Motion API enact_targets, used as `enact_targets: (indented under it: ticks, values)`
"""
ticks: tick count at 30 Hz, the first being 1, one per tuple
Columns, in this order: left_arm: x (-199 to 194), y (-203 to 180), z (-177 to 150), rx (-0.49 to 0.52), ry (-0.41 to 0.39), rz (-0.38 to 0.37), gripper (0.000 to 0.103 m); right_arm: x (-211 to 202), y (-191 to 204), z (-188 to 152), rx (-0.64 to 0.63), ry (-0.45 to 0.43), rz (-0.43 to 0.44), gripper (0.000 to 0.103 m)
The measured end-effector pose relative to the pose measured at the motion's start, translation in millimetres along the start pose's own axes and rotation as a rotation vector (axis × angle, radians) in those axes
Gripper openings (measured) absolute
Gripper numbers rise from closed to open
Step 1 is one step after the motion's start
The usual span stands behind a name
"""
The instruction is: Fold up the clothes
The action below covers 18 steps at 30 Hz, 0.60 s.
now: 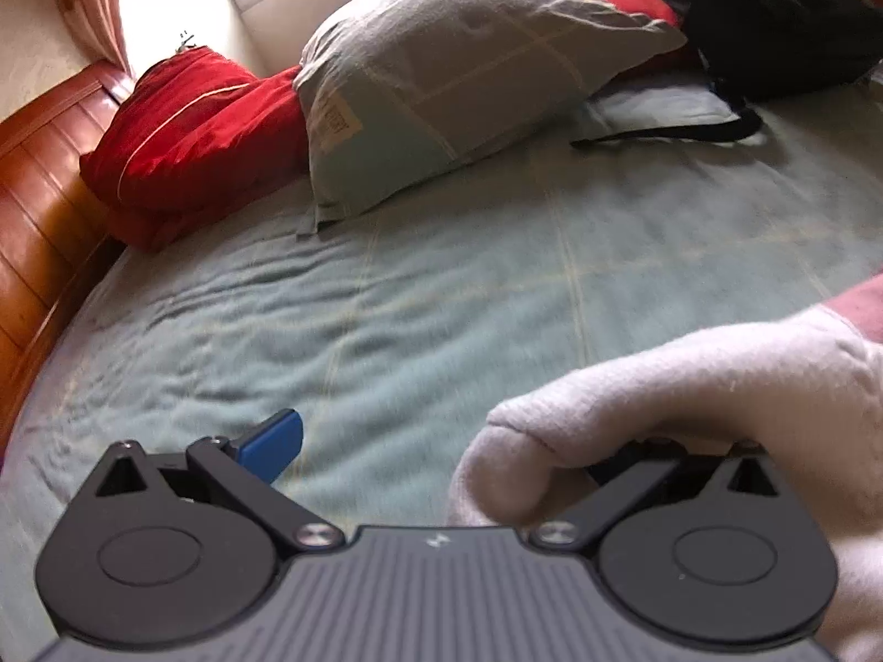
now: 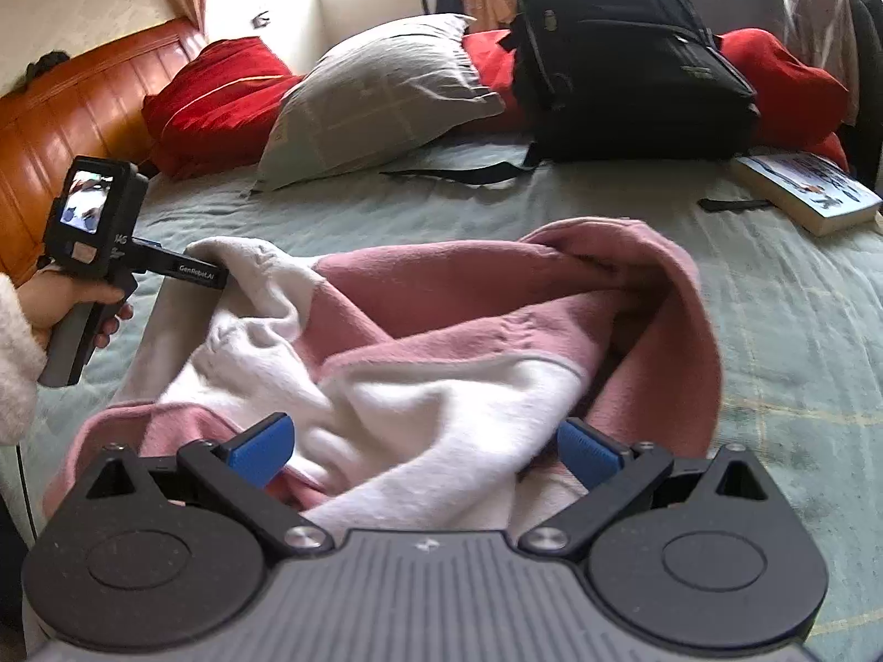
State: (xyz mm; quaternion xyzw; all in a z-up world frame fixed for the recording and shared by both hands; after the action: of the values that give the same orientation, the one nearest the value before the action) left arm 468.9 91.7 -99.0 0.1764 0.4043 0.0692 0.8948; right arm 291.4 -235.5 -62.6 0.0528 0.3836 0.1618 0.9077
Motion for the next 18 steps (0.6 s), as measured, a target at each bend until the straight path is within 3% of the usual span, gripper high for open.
enact_targets:
  ticks: [12, 18]
  values:
    - [34, 35, 40, -0.039, 0.049, 0.042, 0.103, 5, -35, -1, 0.082, -0.003, -0.046, 0.103]
    - [35, 24, 23, 0.036, 0.066, 0.059, 0.102, 7, -34, -4, 0.107, 0.010, -0.030, 0.103]
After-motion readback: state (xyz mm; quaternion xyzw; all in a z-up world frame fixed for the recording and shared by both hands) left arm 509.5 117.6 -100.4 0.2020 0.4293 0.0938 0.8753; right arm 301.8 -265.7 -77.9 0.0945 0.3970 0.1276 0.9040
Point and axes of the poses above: each gripper's, at about its wrist camera, not at the fingertips, and x roughly the way its jaws point, y to its left, z to its top, the point moved 7 cm from there along x, roughly the way its jaws point, and after that the axes turned 3 degrees about x, right-handed, at the moved point
